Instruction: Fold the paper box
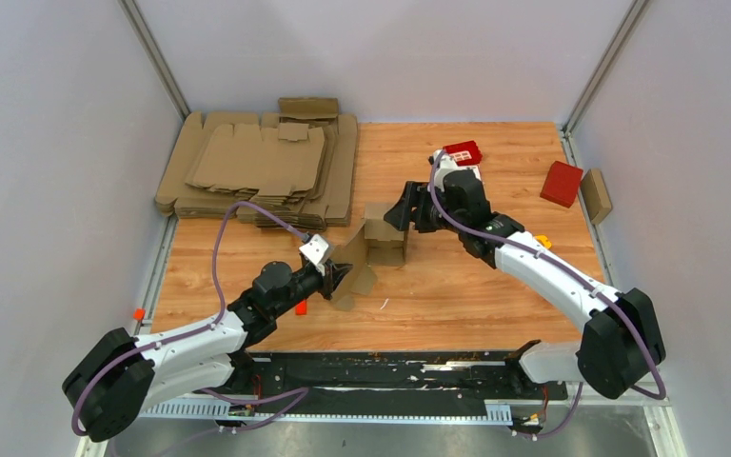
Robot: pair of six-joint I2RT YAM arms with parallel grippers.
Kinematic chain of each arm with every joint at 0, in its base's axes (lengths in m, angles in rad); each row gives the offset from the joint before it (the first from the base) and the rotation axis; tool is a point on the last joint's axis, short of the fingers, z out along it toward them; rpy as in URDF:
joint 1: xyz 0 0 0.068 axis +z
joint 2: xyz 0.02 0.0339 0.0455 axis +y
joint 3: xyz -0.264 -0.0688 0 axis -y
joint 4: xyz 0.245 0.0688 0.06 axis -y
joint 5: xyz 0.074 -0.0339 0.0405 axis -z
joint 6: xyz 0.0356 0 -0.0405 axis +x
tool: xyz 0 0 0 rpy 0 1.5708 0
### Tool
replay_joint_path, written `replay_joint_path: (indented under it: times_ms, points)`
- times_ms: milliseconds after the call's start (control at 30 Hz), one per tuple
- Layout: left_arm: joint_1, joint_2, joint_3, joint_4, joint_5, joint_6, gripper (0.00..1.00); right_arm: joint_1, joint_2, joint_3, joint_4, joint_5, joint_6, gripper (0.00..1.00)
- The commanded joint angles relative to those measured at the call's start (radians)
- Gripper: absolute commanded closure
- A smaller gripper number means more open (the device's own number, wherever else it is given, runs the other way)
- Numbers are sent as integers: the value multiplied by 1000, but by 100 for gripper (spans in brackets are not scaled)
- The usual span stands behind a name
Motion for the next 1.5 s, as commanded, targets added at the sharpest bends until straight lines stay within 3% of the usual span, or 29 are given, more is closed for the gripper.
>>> replay_joint_path:
  times_ms: [0, 200, 533, 667, 900, 1067, 1200, 1267, 1400, 1467]
  points:
    - [-4, 5, 39, 42, 27, 12, 77, -2, -5, 2, 57, -66, 48, 34]
    - [-4, 8, 39, 48, 40, 14, 77, -2, -4, 2, 41, -56, 31, 46]
    - [-4, 13, 41, 55, 63, 17, 77, -2, 7, -3, 16, -49, 3, 50]
    - [-5, 24, 50, 65, 112, 14, 77, -2, 7, -1, 2, -48, -5, 60]
    - [-5, 26, 53, 64, 129, 14, 77, -3, -13, -15, -8, -24, -17, 63]
    - [-5, 8, 53, 40, 103, 13, 68, -7, -15, -10, -18, -36, -78, 61]
    - [-5, -20, 46, 27, 58, 9, 47, -9, -9, 7, -39, -38, -123, 60]
    - [-5, -32, 39, 30, 44, 9, 42, -11, -6, 13, -46, -41, -131, 60]
    - [-4, -34, 39, 39, 29, 23, 40, -12, -4, 18, -50, -53, -140, 60]
    - [-4, -23, 46, 42, 34, 27, 46, -12, -7, 22, -50, -64, -152, 60]
